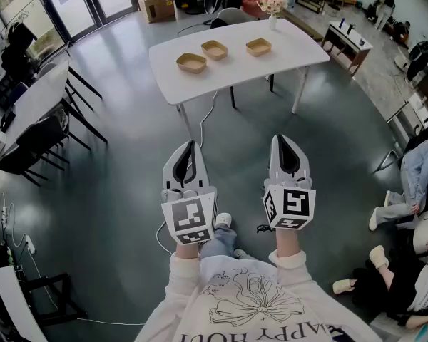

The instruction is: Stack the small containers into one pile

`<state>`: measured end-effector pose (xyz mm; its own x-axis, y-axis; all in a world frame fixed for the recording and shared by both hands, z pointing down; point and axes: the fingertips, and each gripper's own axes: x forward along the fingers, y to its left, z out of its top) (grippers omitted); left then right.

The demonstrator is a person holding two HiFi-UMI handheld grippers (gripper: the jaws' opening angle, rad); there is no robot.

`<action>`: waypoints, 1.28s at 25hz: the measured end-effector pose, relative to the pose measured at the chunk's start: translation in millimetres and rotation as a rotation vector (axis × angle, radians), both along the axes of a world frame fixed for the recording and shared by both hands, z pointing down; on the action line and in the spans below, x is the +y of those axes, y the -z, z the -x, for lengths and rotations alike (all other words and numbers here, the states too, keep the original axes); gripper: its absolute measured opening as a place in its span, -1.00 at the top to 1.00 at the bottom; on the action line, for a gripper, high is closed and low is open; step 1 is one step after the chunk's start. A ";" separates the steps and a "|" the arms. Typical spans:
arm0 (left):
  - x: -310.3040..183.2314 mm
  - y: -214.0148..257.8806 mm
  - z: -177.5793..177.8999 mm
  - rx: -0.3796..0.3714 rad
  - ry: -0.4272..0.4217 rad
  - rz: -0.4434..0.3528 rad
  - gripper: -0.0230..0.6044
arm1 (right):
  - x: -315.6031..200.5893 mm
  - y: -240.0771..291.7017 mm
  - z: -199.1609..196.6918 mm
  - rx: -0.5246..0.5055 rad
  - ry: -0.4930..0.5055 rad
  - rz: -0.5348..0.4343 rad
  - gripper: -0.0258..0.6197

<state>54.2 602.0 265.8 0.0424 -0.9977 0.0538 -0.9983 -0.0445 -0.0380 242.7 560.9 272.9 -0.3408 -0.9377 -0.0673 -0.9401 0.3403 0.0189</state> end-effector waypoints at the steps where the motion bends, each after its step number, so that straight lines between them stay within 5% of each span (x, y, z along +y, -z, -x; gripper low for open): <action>1: -1.6 -0.2 0.1 -0.001 0.000 0.000 0.91 | -1.5 -0.6 0.2 -0.001 0.000 0.001 0.89; 13: -21.1 -9.8 11.2 0.007 0.022 0.024 0.91 | -20.9 -16.0 12.0 -0.014 0.031 0.034 0.89; 32: -166.7 -8.7 87.0 0.005 0.036 0.029 0.90 | -168.9 -18.0 86.7 -0.026 0.075 0.067 0.89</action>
<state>-32.8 435.3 274.5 0.0064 -0.9966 0.0825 -0.9994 -0.0090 -0.0320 156.0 392.0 290.9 -0.4093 -0.9123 -0.0156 -0.9117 0.4096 -0.0306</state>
